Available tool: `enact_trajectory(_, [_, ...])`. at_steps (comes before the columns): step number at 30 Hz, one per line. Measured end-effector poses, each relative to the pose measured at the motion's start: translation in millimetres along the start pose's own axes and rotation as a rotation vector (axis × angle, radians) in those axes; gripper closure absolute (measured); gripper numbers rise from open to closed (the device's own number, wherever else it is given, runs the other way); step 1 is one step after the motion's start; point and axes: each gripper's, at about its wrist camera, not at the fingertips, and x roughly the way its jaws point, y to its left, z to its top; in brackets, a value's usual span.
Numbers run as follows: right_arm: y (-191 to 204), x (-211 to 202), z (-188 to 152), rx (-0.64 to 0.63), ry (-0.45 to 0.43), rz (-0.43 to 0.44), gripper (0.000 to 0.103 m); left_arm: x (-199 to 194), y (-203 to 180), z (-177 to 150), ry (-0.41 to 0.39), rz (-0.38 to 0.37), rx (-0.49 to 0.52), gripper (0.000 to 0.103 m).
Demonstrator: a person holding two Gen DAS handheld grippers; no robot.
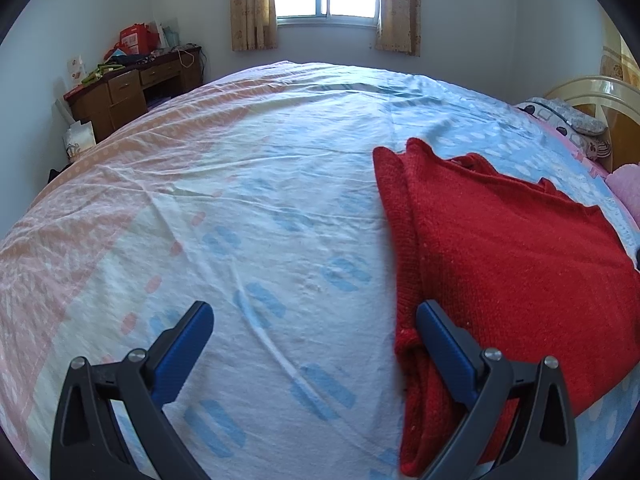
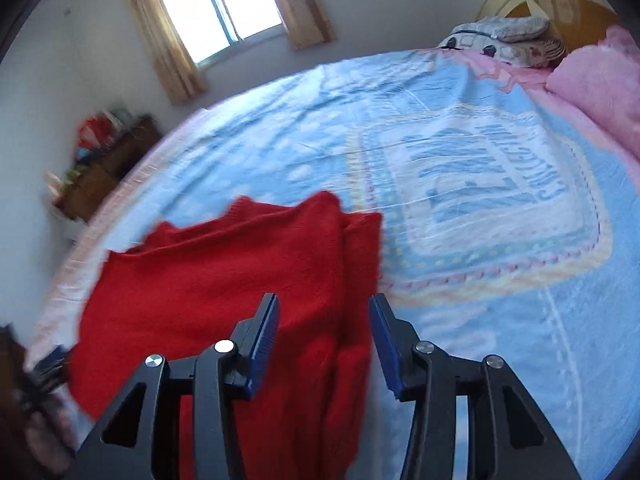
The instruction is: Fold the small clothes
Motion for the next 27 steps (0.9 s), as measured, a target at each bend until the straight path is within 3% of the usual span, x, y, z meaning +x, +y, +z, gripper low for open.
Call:
enact_trajectory(4, [6.0, -19.6, -27.5, -0.063, 0.042, -0.017, 0.058, 0.0, 1.0, 0.0, 0.001, -0.003, -0.002, 0.0])
enact_trajectory(7, [5.6, -21.1, -44.6, -0.079, 0.073, -0.01, 0.081, 0.0, 0.9, 0.0, 0.0, -0.001, -0.001, 0.0])
enact_trajectory(10, [9.6, -26.4, -53.6, -0.107, 0.06, -0.025, 0.091, 0.2, 1.5, 0.0, 0.003, -0.006, -0.006, 0.0])
enact_trajectory(13, [13.0, -38.5, -62.1, -0.133, 0.04, -0.062, 0.094, 0.3, 3.7, -0.3, 0.006, -0.016, -0.02, 0.0])
enact_trajectory(18, [9.4, -30.1, -77.7, -0.157, 0.058, -0.105, 0.094, 1.0, 1.9, -0.7, 0.012, -0.01, -0.012, 0.0])
enact_trajectory(23, [20.8, -41.1, -69.5, -0.173, 0.056, -0.126, 0.091, -0.5, 6.5, 0.7, 0.014, -0.028, -0.03, 0.0])
enact_trajectory(24, [25.4, -44.5, -68.0, -0.183, 0.048, -0.136, 0.088, -0.7, 7.3, 1.6, 0.018, -0.032, -0.031, 0.0])
enact_trajectory(26, [36.4, -56.0, -64.6, -0.208, 0.006, -0.148, 0.066, -2.1, 7.4, 3.2, 0.02, -0.032, -0.025, 0.0])
enact_trajectory(27, [42.9, -61.0, -62.3, -0.221, -0.017, -0.146, 0.061, -3.2, 6.6, 4.2, 0.019, -0.033, -0.015, 0.0])
